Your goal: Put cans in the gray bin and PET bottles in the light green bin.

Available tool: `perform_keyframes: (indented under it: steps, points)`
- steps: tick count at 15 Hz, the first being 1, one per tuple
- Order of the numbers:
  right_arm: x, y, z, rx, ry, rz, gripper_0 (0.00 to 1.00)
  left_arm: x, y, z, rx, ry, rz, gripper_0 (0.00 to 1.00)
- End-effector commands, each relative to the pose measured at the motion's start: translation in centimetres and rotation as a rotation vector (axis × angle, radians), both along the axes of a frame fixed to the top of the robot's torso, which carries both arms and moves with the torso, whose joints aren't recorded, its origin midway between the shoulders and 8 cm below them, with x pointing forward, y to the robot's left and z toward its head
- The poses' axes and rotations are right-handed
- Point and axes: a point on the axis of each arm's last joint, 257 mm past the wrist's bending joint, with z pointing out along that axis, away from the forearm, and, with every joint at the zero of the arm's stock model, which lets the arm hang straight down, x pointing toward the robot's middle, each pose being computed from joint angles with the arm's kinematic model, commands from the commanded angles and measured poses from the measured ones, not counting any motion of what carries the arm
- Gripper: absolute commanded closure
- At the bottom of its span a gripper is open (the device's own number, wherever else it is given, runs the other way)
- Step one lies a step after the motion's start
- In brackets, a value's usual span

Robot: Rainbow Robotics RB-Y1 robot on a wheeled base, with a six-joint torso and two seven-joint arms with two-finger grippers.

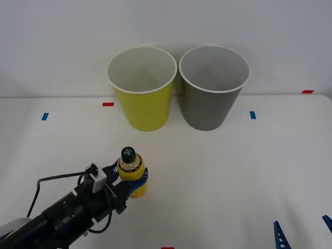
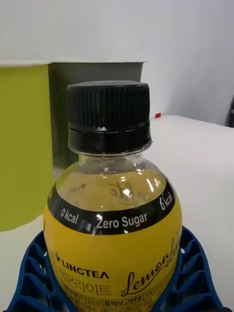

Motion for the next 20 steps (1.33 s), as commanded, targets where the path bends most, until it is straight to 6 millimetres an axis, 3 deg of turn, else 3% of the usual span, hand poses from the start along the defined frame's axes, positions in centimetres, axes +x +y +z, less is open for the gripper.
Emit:
perform_keyframes:
  steps: [1, 6, 10, 13, 20]
  points:
    - [0.0, 0.0, 0.0, 0.0, 0.0, 0.0, 0.0, 0.8, -1.0, 2.7, 0.058, 0.005, -0.006, 1.0]
    - [0.0, 0.0, 0.0, 0.0, 0.0, 0.0, 0.0, 0.7, -2.9, 9.4, 0.144, 0.002, -0.006, 1.0]
    - [0.0, 0.0, 0.0, 0.0, 0.0, 0.0, 0.0, 0.1, -3.1, 15.4, 0.157, -0.034, 0.023, 1.0]
    - [0.0, 0.0, 0.0, 0.0, 0.0, 0.0, 0.0, 0.0, -2.0, 18.0, 0.142, 0.033, 0.039, 1.0]
    - [0.0, 0.0, 0.0, 0.0, 0.0, 0.0, 0.0, 0.7, 2.2, 24.5, 0.269, -0.05, 0.044, 1.0]
